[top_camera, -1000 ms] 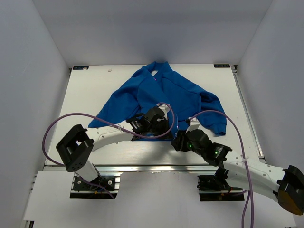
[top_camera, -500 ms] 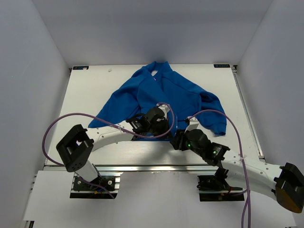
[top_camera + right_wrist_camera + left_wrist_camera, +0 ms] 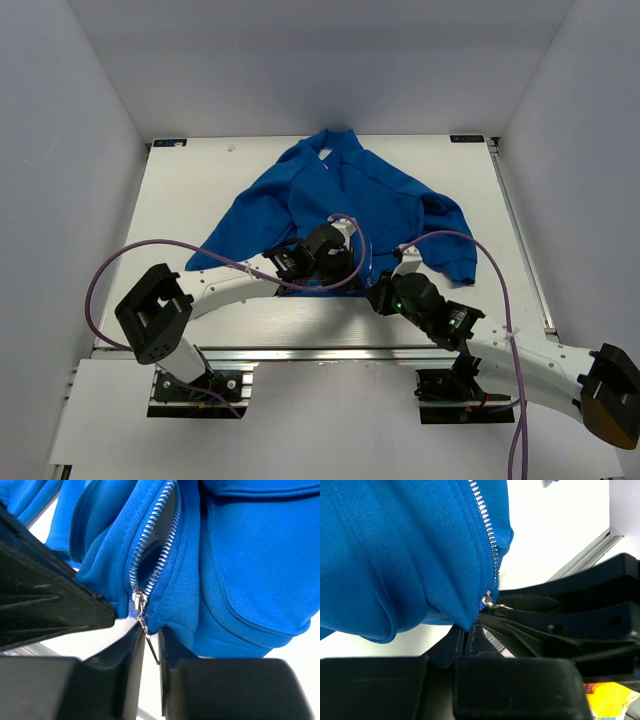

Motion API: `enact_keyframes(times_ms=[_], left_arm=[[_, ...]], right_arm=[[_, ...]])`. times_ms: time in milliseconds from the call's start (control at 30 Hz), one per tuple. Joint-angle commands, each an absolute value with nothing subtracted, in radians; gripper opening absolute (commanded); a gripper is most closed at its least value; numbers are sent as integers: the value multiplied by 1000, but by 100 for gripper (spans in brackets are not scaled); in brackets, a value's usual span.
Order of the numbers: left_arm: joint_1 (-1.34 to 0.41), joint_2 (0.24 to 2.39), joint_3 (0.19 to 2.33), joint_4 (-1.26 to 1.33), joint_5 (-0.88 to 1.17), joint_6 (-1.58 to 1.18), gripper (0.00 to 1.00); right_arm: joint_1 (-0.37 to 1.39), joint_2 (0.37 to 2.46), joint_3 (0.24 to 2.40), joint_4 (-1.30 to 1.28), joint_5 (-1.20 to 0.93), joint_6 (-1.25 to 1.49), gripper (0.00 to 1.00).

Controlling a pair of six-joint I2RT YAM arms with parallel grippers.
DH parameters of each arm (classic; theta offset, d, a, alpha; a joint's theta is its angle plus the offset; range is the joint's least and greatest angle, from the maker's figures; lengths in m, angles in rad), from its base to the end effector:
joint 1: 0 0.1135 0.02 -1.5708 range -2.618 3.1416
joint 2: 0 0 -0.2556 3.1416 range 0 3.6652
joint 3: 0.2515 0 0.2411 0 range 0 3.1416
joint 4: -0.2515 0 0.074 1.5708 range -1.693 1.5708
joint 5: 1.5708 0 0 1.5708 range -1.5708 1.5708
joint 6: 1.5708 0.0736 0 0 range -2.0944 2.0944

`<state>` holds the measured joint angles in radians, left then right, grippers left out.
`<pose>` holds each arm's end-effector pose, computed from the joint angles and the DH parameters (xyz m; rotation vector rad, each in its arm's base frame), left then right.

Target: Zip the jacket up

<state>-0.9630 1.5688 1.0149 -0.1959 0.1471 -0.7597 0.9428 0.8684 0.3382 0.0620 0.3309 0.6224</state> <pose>0.1951 -0.2993 0.1973 0.3395 2.5237 -0.9626 0.1456 0.1598 0.1775 -0.1200 2.0707 0.6503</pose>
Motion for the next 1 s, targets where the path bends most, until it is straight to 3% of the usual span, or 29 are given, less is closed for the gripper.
enact_keyframes(times_ms=[0, 133, 767, 967], left_arm=[[-971, 1525, 1034, -195, 176, -759, 0], [-971, 1532, 1029, -196, 178, -761, 0], [-971, 1505, 1014, -227, 160, -730, 0], [-971, 1493, 1000, -227, 175, -698, 0]], right_arm=[[946, 822, 351, 120, 347, 641, 17], [946, 784, 363, 84, 313, 652, 0], [946, 880, 609, -371, 227, 612, 0], [945, 926, 624, -407, 221, 601, 0]])
